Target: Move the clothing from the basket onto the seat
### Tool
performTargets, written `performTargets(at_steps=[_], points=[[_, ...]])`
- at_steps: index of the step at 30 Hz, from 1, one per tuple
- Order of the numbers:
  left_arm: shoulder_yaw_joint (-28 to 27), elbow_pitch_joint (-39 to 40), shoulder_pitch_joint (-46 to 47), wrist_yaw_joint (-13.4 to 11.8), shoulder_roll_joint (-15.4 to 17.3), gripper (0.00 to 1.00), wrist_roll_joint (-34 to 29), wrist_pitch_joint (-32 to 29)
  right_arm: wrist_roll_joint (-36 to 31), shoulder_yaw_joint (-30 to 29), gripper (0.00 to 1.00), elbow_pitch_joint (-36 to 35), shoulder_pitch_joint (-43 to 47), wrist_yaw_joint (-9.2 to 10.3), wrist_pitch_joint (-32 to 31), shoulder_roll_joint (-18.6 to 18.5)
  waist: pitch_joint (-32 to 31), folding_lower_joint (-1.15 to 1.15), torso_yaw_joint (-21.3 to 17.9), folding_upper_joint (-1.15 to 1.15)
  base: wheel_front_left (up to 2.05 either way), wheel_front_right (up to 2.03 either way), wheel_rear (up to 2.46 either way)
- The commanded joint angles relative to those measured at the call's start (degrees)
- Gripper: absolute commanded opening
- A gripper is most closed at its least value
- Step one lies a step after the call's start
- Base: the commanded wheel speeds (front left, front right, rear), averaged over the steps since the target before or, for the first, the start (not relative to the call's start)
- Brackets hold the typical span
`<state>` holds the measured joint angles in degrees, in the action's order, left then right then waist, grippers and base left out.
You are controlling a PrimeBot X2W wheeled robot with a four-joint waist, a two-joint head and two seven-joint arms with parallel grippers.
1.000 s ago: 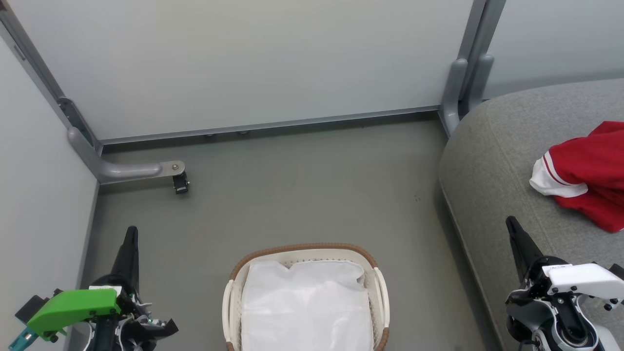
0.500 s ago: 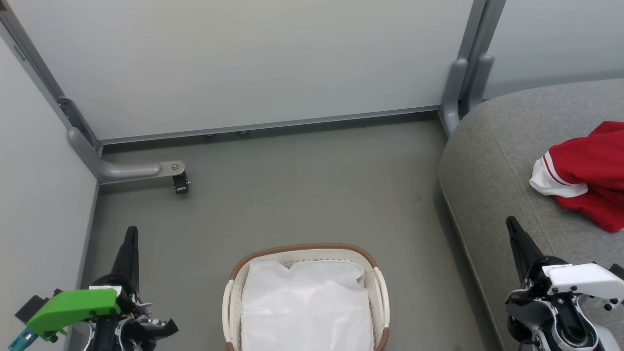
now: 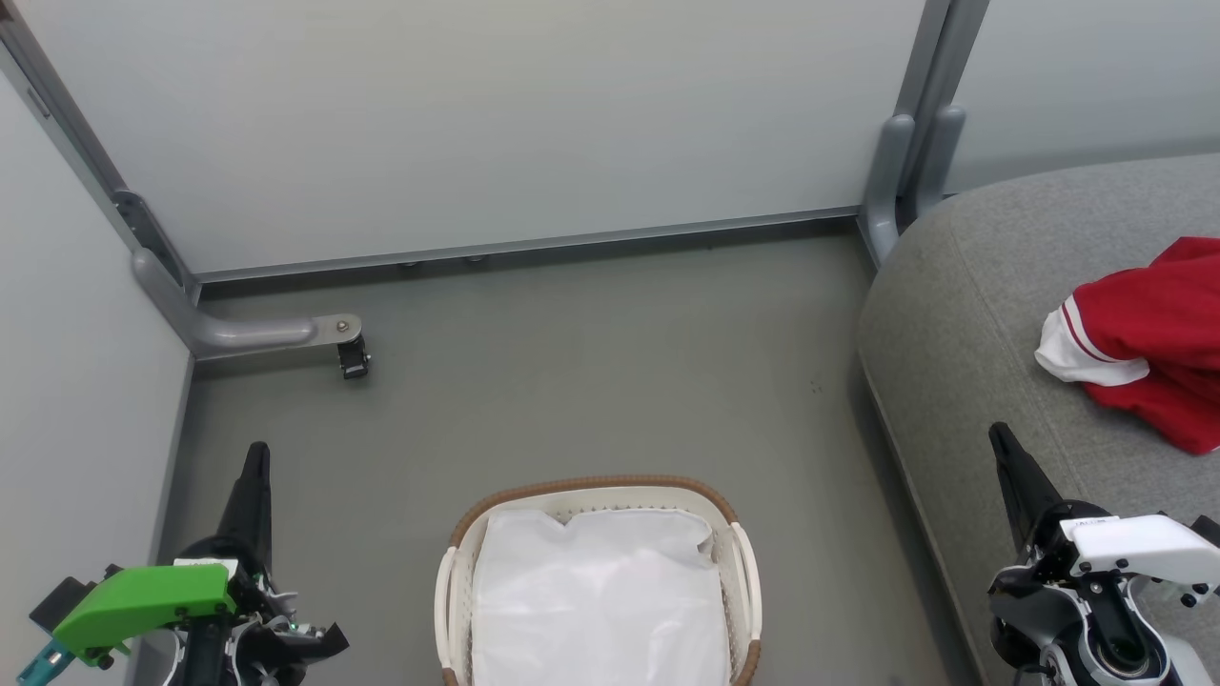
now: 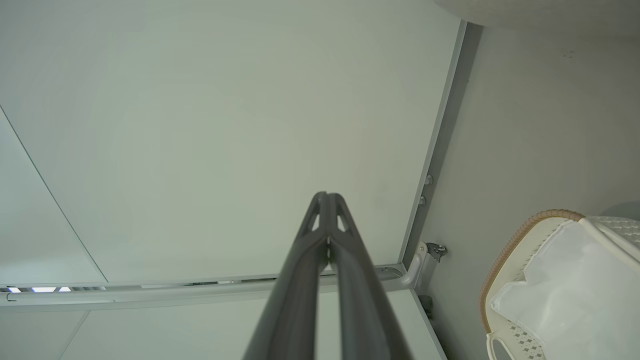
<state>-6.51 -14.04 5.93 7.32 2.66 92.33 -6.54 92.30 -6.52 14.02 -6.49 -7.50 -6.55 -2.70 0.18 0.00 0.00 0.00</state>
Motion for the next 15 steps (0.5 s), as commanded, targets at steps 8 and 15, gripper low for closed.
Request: performTargets(at_steps=[8,15], points=[[-0.1,0.1,0.6,0.3,0.4,0.0,0.2,-0.2,0.2,-0.1,0.0,-0.1,0.6,0.02,-0.2,-0.3,0.0,0.0,0.0,0.0,0.0,0.0,0.0],[-0.1,0.1,0.6,0.3,0.4,0.0,0.2,-0.2,0.2,-0.1,0.0,-0.1,0.6,0.02,-0.2,-0.3,0.0,0.0,0.0,0.0,0.0,0.0,0.0]])
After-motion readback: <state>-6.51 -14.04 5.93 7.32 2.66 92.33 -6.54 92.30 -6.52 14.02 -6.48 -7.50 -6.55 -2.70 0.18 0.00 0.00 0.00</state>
